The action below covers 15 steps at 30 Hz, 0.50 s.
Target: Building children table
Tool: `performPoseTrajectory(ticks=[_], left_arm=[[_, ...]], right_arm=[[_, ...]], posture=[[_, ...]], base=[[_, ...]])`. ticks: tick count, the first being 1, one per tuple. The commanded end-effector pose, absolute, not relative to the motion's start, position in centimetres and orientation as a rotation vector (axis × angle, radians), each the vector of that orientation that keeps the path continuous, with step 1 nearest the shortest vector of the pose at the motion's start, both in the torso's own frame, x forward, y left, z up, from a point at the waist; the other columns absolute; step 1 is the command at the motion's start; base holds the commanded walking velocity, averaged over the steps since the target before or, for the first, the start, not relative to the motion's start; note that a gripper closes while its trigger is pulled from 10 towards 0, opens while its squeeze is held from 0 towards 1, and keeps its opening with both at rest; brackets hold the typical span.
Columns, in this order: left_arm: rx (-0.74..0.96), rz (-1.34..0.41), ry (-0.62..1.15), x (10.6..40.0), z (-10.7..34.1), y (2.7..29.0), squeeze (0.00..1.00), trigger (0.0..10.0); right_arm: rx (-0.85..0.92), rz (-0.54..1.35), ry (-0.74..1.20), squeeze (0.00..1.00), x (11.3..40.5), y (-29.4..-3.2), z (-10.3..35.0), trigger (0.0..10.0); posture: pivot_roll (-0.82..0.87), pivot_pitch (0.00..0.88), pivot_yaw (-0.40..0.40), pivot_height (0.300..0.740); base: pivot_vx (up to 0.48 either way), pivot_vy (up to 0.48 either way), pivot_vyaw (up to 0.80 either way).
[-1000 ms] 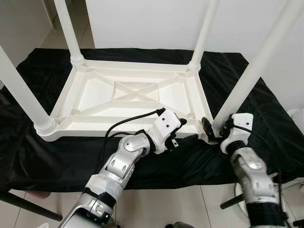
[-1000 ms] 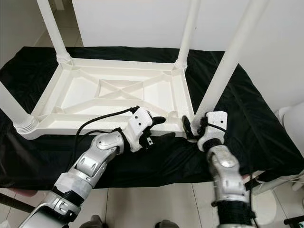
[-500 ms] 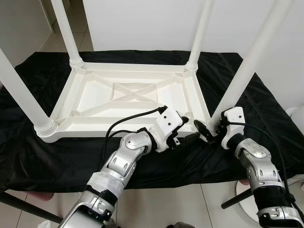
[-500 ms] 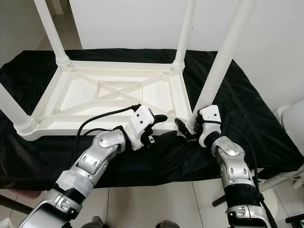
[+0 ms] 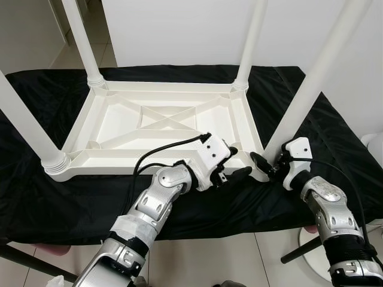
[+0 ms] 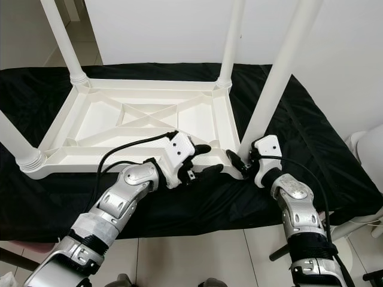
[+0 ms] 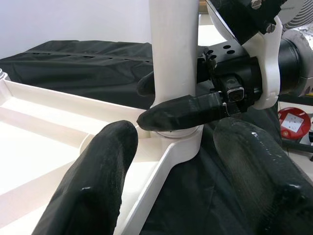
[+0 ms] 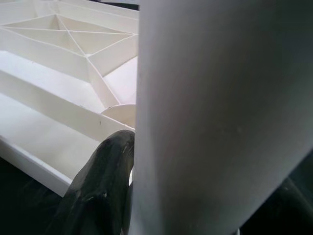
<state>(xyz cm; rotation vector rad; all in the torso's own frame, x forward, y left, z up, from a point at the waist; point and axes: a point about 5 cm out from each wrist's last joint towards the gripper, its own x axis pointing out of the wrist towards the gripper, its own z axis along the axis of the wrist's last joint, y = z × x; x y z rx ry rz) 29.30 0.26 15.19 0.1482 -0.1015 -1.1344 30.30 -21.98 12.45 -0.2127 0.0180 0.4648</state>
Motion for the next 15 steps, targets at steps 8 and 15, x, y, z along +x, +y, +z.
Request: performPoseTrajectory(ticks=[8, 15], left_arm=[[0.156, -1.166, -0.104, 29.4, 15.3, 0.1, 0.0, 10.0], [0.152, -1.159, -0.103, 29.4, 15.3, 0.3, 0.0, 10.0]], right_arm=[[-0.177, 0.303, 0.005, 0.0, 30.0, -22.1, 12.4, 10.0], [-0.165, 0.071, -0.019, 0.0, 29.7, -21.0, 12.6, 10.0]], posture=[[-0.05, 0.0, 0.017, 0.74], [-0.05, 0.0, 0.012, 0.74]], base=[[0.0, 0.0, 0.0], [0.0, 0.0, 0.0]])
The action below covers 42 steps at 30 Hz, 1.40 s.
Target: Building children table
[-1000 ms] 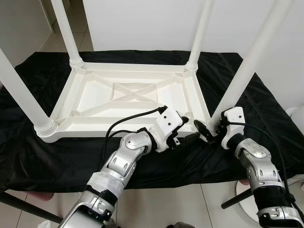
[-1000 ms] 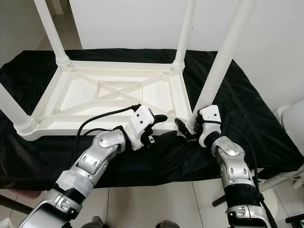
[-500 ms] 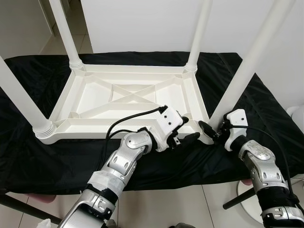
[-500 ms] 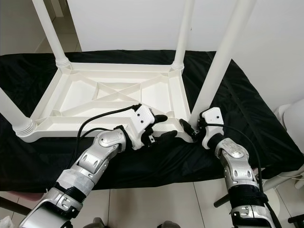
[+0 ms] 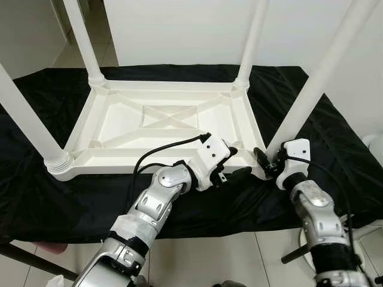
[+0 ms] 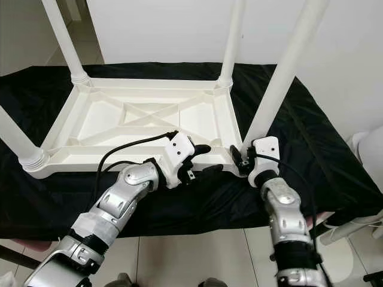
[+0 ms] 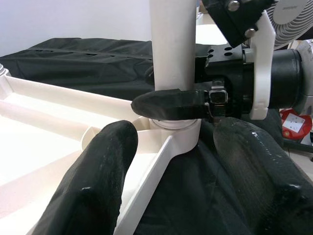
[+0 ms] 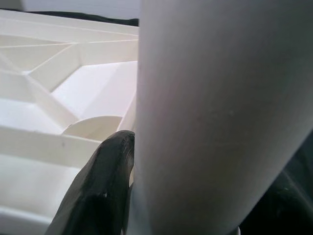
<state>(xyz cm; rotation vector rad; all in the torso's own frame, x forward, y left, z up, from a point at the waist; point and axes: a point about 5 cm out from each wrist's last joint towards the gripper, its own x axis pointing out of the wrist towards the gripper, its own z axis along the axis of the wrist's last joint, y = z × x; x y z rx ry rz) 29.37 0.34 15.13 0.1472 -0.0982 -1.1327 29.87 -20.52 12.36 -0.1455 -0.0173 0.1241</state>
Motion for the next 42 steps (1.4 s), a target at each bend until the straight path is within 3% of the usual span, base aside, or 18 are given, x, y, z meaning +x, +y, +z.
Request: performPoseTrajectory(ticks=[1, 10, 18, 19, 21, 22, 31, 38, 39, 40, 42], left_arm=[[0.155, -1.156, -0.101, 29.4, 15.2, 0.3, 0.0, 10.0], [0.162, -1.134, -0.101, 29.5, 15.2, 0.7, 0.0, 10.0], [0.169, -1.125, -0.101, 29.6, 15.1, 1.0, 0.0, 10.0], [0.17, -1.125, -0.101, 29.6, 15.1, 1.0, 0.0, 10.0], [0.175, -1.122, -0.104, 29.8, 15.2, 1.0, 0.0, 10.0], [0.177, -1.118, -0.105, 29.9, 15.3, 1.0, 0.0, 10.0], [0.179, -1.108, -0.111, 30.0, 15.5, 1.2, 0.0, 10.0], [0.176, -1.108, -0.111, 29.9, 15.4, 1.1, 0.0, 10.0], [0.176, -1.109, -0.112, 29.9, 15.4, 1.1, 0.0, 10.0], [0.177, -1.11, -0.112, 29.9, 15.4, 1.0, 0.0, 10.0], [0.177, -1.111, -0.113, 29.9, 15.4, 1.0, 0.0, 10.0]], right_arm=[[-0.137, -0.038, -0.006, 0.0, 29.6, -19.7, 12.1, 10.0], [0.017, -0.262, 0.016, 0.0, 28.6, -16.1, 11.1, 10.0], [0.048, -0.227, -0.006, 0.0, 28.7, -15.2, 11.7, 10.0], [0.049, -0.227, -0.008, 0.34, 28.7, -15.2, 11.8, 10.0], [0.051, -0.22, -0.024, 0.34, 28.6, -15.3, 12.0, 10.0], [0.062, -0.207, -0.037, 1.0, 28.6, -15.4, 12.2, 10.0], [0.04, -0.016, -0.101, 1.0, 27.6, -16.3, 12.8, 10.0], [-0.024, 0.076, -0.061, 1.0, 26.7, -19.1, 12.0, 10.0], [-0.045, 0.112, -0.046, 0.18, 26.6, -19.8, 11.8, 10.0], [-0.07, 0.153, -0.038, 0.0, 26.5, -20.6, 11.9, 10.0], [-0.091, 0.203, -0.026, 0.0, 26.5, -21.2, 11.9, 10.0]], posture=[[-0.04, 0.0, 0.009, 0.74], [-0.02, 0.0, -0.003, 0.74], [-0.01, 0.0, -0.007, 0.74], [-0.01, 0.0, -0.007, 0.74], [-0.01, 0.0, -0.007, 0.74], [-0.01, 0.0, -0.008, 0.74], [-0.01, 0.0, -0.011, 0.74], [-0.01, 0.0, -0.015, 0.74], [-0.01, 0.0, -0.016, 0.74], [-0.01, 0.0, -0.016, 0.74], [-0.01, 0.0, -0.017, 0.74]], base=[[0.0, 0.0, 0.0], [0.0, 0.0, 0.0], [0.0, 0.0, 0.0], [0.0, 0.0, 0.0], [0.0, 0.0, 0.0], [0.0, 0.0, 0.0], [0.0, 0.0, 0.0], [0.0, 0.0, 0.0], [0.0, 0.0, 0.0], [0.0, 0.0, 0.0], [0.0, 0.0, 0.0]])
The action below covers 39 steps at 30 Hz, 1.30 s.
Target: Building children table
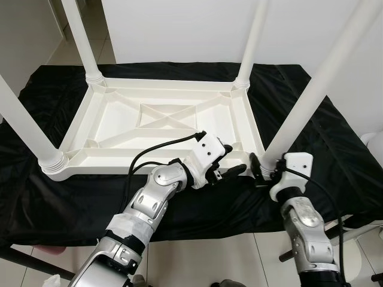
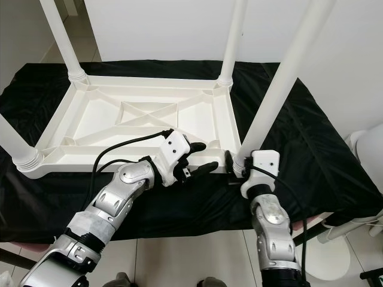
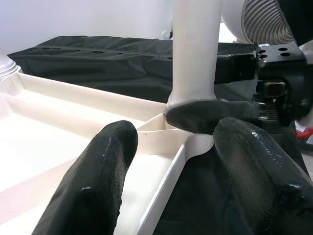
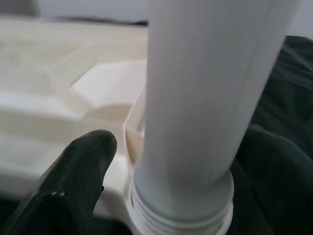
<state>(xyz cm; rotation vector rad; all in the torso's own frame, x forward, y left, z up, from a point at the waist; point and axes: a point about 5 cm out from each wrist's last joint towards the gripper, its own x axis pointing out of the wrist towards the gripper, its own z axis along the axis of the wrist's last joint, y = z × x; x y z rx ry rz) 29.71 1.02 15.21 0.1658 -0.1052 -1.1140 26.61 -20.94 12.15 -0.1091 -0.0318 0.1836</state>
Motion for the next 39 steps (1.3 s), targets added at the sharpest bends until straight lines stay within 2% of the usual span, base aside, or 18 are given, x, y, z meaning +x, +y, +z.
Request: performPoseTrajectory(ticks=[1, 6, 10, 15, 17, 21, 22, 24, 25, 27, 28, 36, 37, 38, 39], left_arm=[[0.177, -1.112, -0.114, 29.9, 15.4, 1.0, 0.0, 10.0], [0.178, -1.114, -0.114, 29.9, 15.4, 1.0, 0.0, 10.0], [0.18, -1.119, -0.12, 30.0, 15.5, 0.8, 0.0, 10.0], [0.18, -1.119, -0.122, 30.0, 15.5, 0.8, 0.0, 10.0], [0.184, -1.12, -0.125, 30.0, 15.6, 0.8, 0.0, 10.0], [0.185, -1.118, -0.128, 30.1, 15.7, 0.7, 0.0, 10.0], [0.184, -1.116, -0.131, 30.1, 15.7, 0.7, 0.0, 10.0], [0.183, -1.113, -0.134, 30.1, 15.8, 0.7, 0.0, 10.0], [0.182, -1.112, -0.135, 30.1, 15.8, 0.7, 0.0, 10.0], [0.182, -1.111, -0.135, 30.2, 15.8, 0.7, 0.0, 10.0], [0.181, -1.111, -0.135, 30.1, 15.8, 0.7, 0.0, 10.0], [0.178, -1.118, -0.13, 29.9, 15.6, 0.7, 0.0, 10.0], [0.177, -1.12, -0.13, 29.9, 15.6, 0.7, 0.0, 10.0], [0.177, -1.12, -0.13, 29.9, 15.6, 0.7, 0.0, 10.0], [0.177, -1.121, -0.13, 30.0, 15.6, 0.6, 0.0, 10.0]], right_arm=[[-0.103, 0.239, -0.019, 0.0, 26.4, -21.6, 12.0, 10.0], [-0.133, 0.303, -0.004, 0.0, 26.7, -22.1, 12.1, 10.0], [-0.2, 0.404, 0.03, 0.0, 28.7, -23.1, 12.5, 10.0], [-0.206, 0.416, 0.03, 0.0, 29.1, -23.1, 12.6, 10.0], [-0.222, 0.46, 0.036, 0.0, 30.6, -22.6, 12.9, 10.0], [-0.233, 0.504, 0.052, 0.0, 31.4, -21.9, 12.8, 10.0], [-0.235, 0.52, 0.059, 0.0, 31.5, -21.6, 12.6, 3.4], [-0.236, 0.533, 0.065, 0.0, 31.6, -21.5, 12.3, 3.1], [-0.23, 0.536, 0.071, 0.0, 31.6, -21.5, 12.2, 1.5], [-0.226, 0.539, 0.074, 0.0, 31.6, -21.6, 12.1, 1.5], [-0.218, 0.54, 0.079, 0.0, 31.4, -21.7, 12.0, 0.0], [-0.204, 0.519, 0.082, 0.0, 31.0, -22.4, 11.6, 0.0], [-0.207, 0.498, 0.076, 0.0, 30.9, -22.5, 11.5, 2.9], [-0.207, 0.498, 0.076, 0.0, 30.9, -22.5, 11.5, 2.9], [-0.198, 0.475, 0.075, 0.0, 30.8, -22.7, 11.4, 10.0]], posture=[[-0.01, 0.0, -0.017, 0.74], [-0.01, 0.0, -0.017, 0.74], [-0.01, 0.0, -0.017, 0.74], [-0.01, 0.0, -0.016, 0.74], [0.0, 0.0, -0.019, 0.74], [0.0, 0.0, -0.023, 0.74], [0.01, 0.0, -0.026, 0.74], [0.01, 0.0, -0.03, 0.74], [0.01, 0.0, -0.031, 0.74], [0.01, 0.0, -0.03, 0.74], [0.01, 0.0, -0.029, 0.74], [0.0, 0.0, -0.025, 0.74], [-0.01, 0.0, -0.024, 0.74], [-0.01, 0.0, -0.024, 0.74], [-0.01, 0.0, -0.024, 0.74]], base=[[0.0, 0.0, 0.0], [0.0, 0.0, 0.0], [0.0, 0.0, 0.0], [0.0, 0.0, 0.0], [0.0, 0.0, 0.0], [0.0, 0.0, 0.0], [0.0, 0.0, 0.0], [0.0, 0.0, 0.0], [0.0, 0.0, 0.0], [0.0, 0.0, 0.0], [0.0, 0.0, 0.0], [0.0, 0.0, 0.0], [0.0, 0.0, 0.0], [0.0, 0.0, 0.0], [0.0, 0.0, 0.0]])
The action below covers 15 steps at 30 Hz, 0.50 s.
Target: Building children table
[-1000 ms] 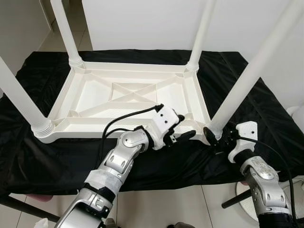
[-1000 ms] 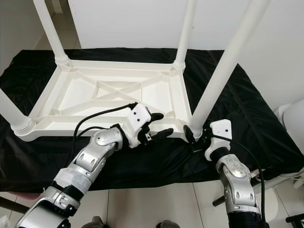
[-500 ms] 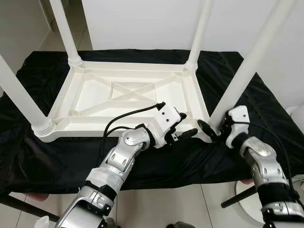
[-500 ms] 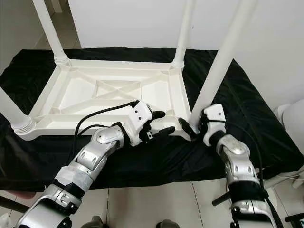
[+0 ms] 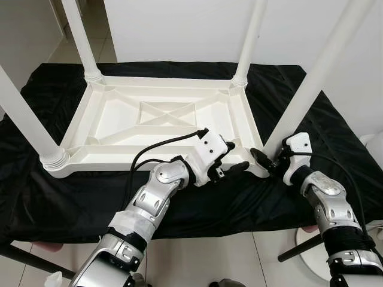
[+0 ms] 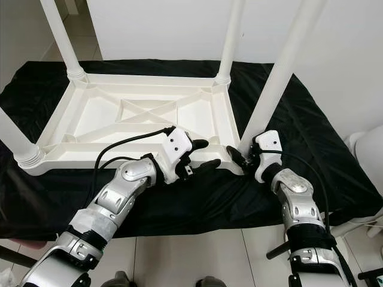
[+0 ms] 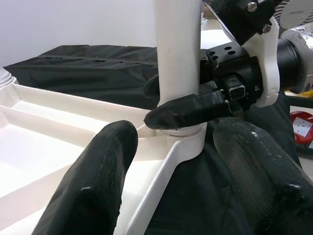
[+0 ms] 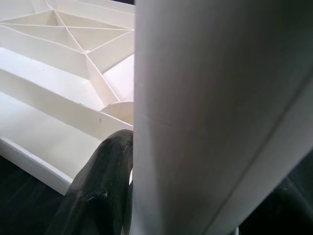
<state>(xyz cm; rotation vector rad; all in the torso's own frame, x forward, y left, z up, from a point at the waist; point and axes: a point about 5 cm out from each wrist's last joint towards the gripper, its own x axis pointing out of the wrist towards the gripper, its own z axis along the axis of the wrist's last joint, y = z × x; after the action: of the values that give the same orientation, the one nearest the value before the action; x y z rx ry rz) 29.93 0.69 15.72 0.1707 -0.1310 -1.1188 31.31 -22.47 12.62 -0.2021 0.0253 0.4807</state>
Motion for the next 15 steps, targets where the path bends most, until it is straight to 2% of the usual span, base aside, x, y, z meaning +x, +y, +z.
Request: performPoseTrajectory(ticks=[1, 4, 8, 11, 15], left_arm=[[0.176, -1.123, -0.131, 30.0, 15.6, 0.6, 0.0, 10.0], [0.176, -1.127, -0.13, 29.9, 15.6, 0.5, 0.0, 10.0], [0.177, -1.129, -0.129, 29.9, 15.6, 0.6, 0.0, 10.0], [0.177, -1.127, -0.125, 29.8, 15.5, 0.7, 0.0, 10.0], [0.176, -1.127, -0.123, 29.8, 15.4, 0.7, 0.0, 10.0]], right_arm=[[-0.184, 0.429, 0.071, 0.0, 30.8, -22.8, 11.4, 10.0], [-0.173, 0.303, 0.054, 0.0, 31.1, -23.2, 11.6, 10.0], [-0.173, 0.235, 0.035, 0.0, 31.1, -23.2, 11.8, 10.0], [-0.132, 0.141, 0.004, 0.0, 30.7, -21.7, 12.2, 10.0], [-0.113, 0.106, -0.004, 0.0, 30.6, -21.1, 12.4, 10.0]], posture=[[-0.01, 0.0, -0.021, 0.74], [-0.01, 0.0, -0.02, 0.74], [-0.01, 0.0, -0.02, 0.74], [-0.01, 0.0, -0.023, 0.74], [-0.01, 0.0, -0.023, 0.74]], base=[[0.0, 0.0, 0.0], [0.0, 0.0, 0.0], [0.0, 0.0, 0.0], [0.0, 0.0, 0.0], [0.0, 0.0, 0.0]])
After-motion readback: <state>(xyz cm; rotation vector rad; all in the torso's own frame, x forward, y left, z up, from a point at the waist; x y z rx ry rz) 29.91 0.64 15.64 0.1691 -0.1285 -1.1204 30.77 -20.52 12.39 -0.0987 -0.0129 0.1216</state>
